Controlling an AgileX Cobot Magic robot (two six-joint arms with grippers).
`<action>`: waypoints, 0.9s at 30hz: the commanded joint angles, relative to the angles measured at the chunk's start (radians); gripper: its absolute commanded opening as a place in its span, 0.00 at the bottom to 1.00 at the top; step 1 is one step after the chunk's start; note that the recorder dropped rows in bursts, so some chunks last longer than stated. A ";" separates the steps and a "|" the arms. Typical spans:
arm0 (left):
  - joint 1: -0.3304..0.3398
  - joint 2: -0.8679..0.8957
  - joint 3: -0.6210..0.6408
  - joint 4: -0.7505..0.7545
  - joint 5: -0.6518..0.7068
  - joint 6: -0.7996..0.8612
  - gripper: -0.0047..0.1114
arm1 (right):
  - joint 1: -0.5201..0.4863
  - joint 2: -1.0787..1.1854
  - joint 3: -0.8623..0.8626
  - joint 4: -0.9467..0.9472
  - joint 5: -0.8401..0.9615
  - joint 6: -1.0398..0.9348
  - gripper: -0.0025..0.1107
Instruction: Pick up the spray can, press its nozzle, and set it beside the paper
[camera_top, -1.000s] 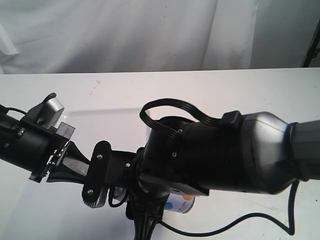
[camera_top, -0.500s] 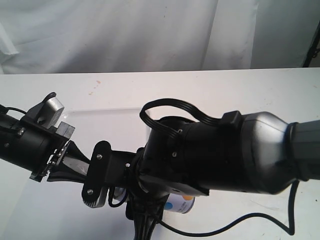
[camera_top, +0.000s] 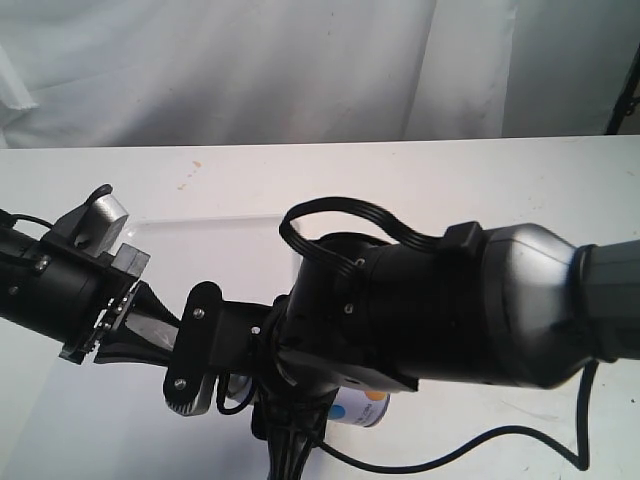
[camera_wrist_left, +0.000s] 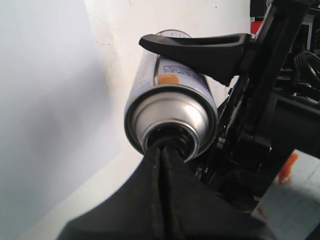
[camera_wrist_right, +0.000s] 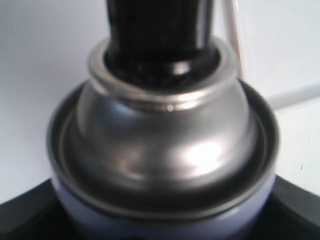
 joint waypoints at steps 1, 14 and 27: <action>-0.004 0.003 0.003 -0.003 0.002 0.010 0.04 | -0.005 -0.012 -0.011 -0.007 -0.045 -0.009 0.02; 0.058 -0.067 0.015 -0.008 -0.073 0.026 0.04 | -0.005 -0.016 -0.011 -0.011 -0.039 -0.009 0.02; 0.117 -0.603 0.200 0.045 -0.478 -0.007 0.04 | -0.149 -0.085 -0.011 -0.032 -0.076 0.209 0.02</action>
